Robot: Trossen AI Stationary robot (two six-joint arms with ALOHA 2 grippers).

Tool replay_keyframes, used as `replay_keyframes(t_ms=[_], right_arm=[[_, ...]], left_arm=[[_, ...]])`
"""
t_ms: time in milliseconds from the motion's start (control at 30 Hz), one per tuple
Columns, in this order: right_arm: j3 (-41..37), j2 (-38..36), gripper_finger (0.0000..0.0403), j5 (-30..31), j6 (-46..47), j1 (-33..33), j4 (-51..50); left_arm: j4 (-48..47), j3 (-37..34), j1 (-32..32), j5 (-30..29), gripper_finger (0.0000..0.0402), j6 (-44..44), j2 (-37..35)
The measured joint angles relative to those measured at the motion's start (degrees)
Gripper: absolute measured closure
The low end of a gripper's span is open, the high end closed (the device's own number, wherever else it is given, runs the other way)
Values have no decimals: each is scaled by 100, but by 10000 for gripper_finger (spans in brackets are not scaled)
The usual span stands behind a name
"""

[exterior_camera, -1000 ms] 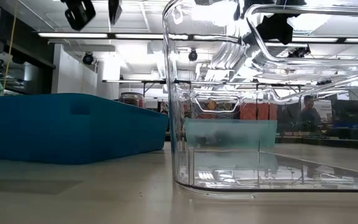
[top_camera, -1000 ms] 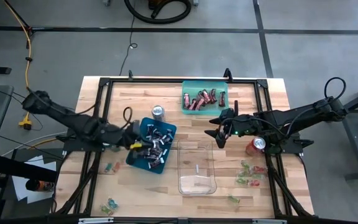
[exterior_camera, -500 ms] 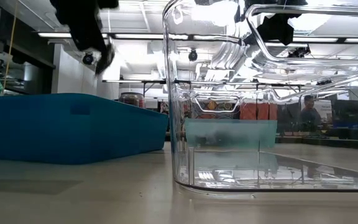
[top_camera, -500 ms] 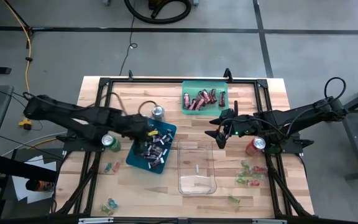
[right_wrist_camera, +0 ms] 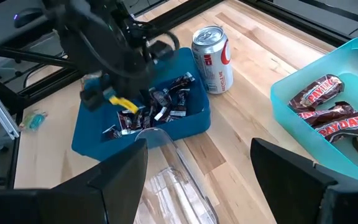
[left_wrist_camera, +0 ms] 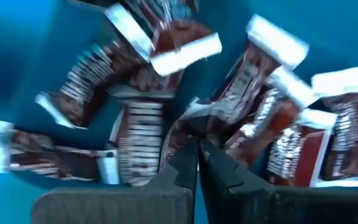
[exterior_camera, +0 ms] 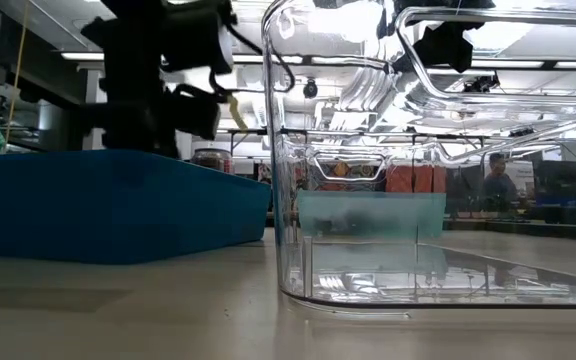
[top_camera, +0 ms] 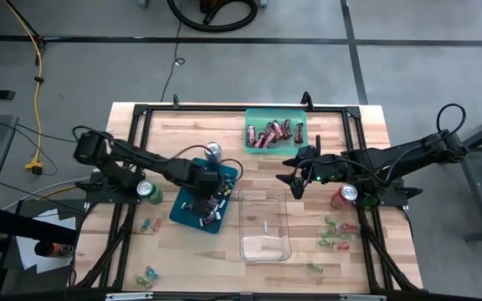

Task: Sort candy
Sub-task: Put the chocolate bar into the blue bin, then put the green candy into the transparent bin

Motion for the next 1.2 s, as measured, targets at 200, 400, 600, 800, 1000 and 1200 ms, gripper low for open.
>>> replay_keyframes(t_ms=[200,400,600,800,1000,1200], right_arm=[[0,0,124,0,0,0,-6],[0,0,124,2,0,0,-11],[0,0,124,-115,-51,-1,-10],[15,-113,124,-491,141,0,-56],[424,-162,124,-1430,923,176,-880],[383,-35,124,-2590,2450,1123,-1038]], left_arm=[[3,4,0,106,389,28,142],[-2,7,0,110,322,26,-162],[-258,201,2,113,243,-103,-749],[42,756,37,109,210,-328,-1688],[1987,651,-49,-464,209,17,-2705],[3114,485,-59,-679,208,177,-3115]])
